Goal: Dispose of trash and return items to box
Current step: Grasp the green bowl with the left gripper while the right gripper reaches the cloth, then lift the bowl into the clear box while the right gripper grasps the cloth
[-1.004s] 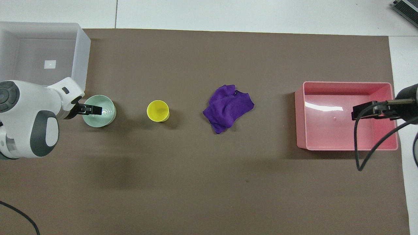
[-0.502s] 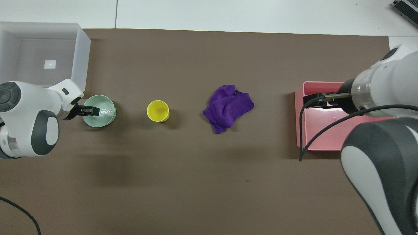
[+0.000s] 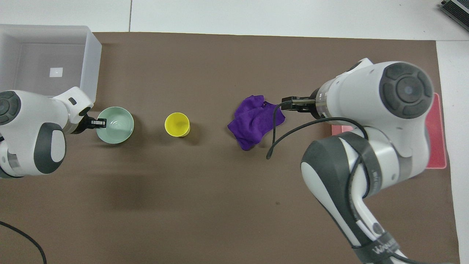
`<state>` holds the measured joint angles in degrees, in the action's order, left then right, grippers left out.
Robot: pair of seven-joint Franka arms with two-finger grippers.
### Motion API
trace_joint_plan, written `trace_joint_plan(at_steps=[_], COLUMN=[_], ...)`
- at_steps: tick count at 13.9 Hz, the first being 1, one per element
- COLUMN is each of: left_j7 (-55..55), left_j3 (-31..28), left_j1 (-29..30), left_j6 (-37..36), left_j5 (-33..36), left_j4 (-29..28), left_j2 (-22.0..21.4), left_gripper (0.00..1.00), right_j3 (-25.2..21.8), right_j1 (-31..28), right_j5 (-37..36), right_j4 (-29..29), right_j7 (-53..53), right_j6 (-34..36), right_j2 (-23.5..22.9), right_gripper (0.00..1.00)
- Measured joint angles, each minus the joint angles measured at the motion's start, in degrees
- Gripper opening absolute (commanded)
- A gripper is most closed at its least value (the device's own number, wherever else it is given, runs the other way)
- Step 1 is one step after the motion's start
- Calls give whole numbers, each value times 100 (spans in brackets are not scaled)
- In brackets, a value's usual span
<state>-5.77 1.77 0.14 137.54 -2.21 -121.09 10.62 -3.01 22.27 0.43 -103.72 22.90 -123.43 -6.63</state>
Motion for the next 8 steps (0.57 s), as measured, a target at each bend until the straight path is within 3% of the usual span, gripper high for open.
trace_joint_plan(at_steps=[3,8], left_j7=[0,0], left_j3=[-16,-41], left_j1=[17,27], left_j6=[-12,-693], left_j5=[0,0], left_j4=[108,990], left_j2=[-13,-103], left_gripper=[0,0], right_j3=[2,2], right_j1=[218,468], right_j5=[1,2], right_j4=[-490,-664], right_j7=[305,371], right_j6=[-700,-1719], right_j2=[-126,-766], right_gripper=[100,100])
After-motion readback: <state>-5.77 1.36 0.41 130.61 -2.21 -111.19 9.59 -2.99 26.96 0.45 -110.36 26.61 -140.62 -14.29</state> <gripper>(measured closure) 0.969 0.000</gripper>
